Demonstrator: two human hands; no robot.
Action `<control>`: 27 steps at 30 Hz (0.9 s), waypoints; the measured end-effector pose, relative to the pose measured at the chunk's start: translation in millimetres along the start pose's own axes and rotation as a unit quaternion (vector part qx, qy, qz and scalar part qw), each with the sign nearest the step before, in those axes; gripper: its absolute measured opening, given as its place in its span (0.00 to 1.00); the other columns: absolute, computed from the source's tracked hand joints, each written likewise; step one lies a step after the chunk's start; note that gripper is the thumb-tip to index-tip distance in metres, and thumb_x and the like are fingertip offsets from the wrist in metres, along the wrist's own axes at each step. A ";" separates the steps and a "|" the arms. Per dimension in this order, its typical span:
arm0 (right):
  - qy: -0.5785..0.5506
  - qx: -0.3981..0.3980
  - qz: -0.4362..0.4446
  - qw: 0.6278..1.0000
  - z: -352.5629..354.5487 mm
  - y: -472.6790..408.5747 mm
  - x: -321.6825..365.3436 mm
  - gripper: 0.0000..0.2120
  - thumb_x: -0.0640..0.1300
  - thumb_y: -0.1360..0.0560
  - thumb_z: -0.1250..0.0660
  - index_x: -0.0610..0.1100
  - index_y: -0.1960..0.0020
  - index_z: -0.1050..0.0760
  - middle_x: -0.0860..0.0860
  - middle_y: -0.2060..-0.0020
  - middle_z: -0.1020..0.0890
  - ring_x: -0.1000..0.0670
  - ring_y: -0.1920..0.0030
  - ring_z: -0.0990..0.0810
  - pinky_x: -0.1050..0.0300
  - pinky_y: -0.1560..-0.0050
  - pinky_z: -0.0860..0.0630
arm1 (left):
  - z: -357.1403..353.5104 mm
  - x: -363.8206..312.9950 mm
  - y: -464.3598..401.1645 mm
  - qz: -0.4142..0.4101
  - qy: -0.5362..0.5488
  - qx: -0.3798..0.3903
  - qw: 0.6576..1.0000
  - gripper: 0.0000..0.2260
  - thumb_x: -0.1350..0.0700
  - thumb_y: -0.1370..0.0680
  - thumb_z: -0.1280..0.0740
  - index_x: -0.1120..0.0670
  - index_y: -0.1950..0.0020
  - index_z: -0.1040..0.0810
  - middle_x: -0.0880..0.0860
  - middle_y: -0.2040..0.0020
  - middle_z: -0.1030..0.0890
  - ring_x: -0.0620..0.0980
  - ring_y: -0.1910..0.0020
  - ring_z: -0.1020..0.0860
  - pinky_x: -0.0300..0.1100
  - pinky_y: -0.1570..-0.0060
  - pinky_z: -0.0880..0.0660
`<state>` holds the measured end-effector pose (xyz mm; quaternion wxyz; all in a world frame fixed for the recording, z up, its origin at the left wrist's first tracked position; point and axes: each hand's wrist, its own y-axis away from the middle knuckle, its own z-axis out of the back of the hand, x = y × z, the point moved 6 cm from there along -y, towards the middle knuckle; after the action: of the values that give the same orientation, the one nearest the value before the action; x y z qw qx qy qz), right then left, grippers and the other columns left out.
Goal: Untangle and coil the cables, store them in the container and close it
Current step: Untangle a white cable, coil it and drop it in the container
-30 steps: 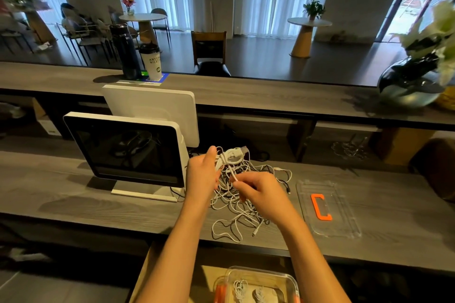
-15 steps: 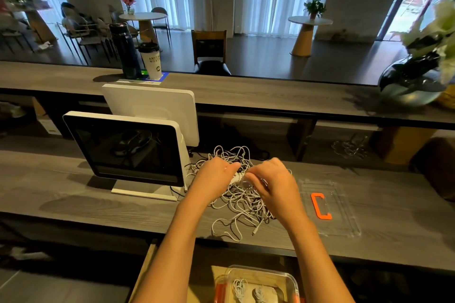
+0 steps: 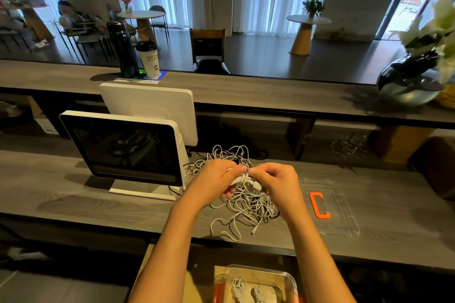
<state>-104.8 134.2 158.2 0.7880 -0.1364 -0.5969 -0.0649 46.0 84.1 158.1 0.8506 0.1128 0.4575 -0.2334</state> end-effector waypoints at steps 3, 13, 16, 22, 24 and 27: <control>0.005 -0.007 -0.001 1.000 1.4 0.2 0.6 0.06 0.44 0.27 0.26 0.49 0.64 0.15 0.49 0.67 0.15 0.51 0.66 0.18 0.50 0.61 0.21 | -3.1 1.2 -1.1 -0.016 0.022 0.023 0.999 0.08 0.50 0.18 0.35 0.47 0.48 0.16 0.49 0.58 0.15 0.44 0.62 0.16 0.38 0.59 0.20; 0.174 -0.101 0.165 0.966 13.2 1.5 6.9 0.04 0.44 0.31 0.22 0.51 0.59 0.15 0.59 0.64 0.19 0.57 0.60 0.21 0.62 0.59 0.25 | -15.7 32.6 1.8 0.176 0.411 -0.033 0.894 0.09 0.64 0.20 0.34 0.67 0.42 0.21 0.62 0.56 0.15 0.53 0.60 0.15 0.39 0.62 0.18; 0.154 -0.109 0.196 0.962 12.3 5.6 8.8 0.05 0.40 0.30 0.22 0.47 0.55 0.14 0.56 0.63 0.18 0.56 0.62 0.20 0.68 0.61 0.25 | -25.5 38.7 0.7 0.225 0.505 -0.066 0.831 0.08 0.64 0.20 0.34 0.66 0.43 0.21 0.64 0.53 0.16 0.54 0.60 0.15 0.41 0.63 0.18; -0.151 -0.094 0.038 0.983 1.7 7.0 -1.9 0.13 0.33 0.27 0.27 0.44 0.44 0.22 0.49 0.61 0.15 0.51 0.58 0.16 0.58 0.56 0.18 | -36.7 35.0 -0.1 0.243 0.561 -0.075 0.788 0.08 0.63 0.19 0.36 0.64 0.44 0.21 0.58 0.58 0.14 0.51 0.59 0.15 0.42 0.64 0.18; -0.256 -0.097 -0.014 0.962 -3.3 7.4 -5.0 0.11 0.31 0.27 0.29 0.40 0.47 0.23 0.49 0.64 0.16 0.52 0.62 0.17 0.60 0.60 0.20 | -40.4 32.2 0.5 0.239 0.558 -0.068 0.792 0.07 0.63 0.19 0.36 0.62 0.46 0.19 0.56 0.58 0.14 0.50 0.60 0.15 0.43 0.64 0.19; -0.235 -0.087 -0.064 0.966 -9.1 9.4 -10.6 0.04 0.34 0.26 0.28 0.40 0.52 0.19 0.51 0.70 0.19 0.56 0.70 0.24 0.62 0.67 0.28 | -39.8 33.5 -0.4 0.215 0.559 -0.081 0.797 0.07 0.63 0.19 0.36 0.62 0.45 0.19 0.59 0.52 0.15 0.52 0.55 0.15 0.44 0.57 0.19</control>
<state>-96.8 139.9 144.5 0.6051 -0.1778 -0.7646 -0.1332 32.8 90.1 108.1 0.4816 0.2501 0.8344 0.0968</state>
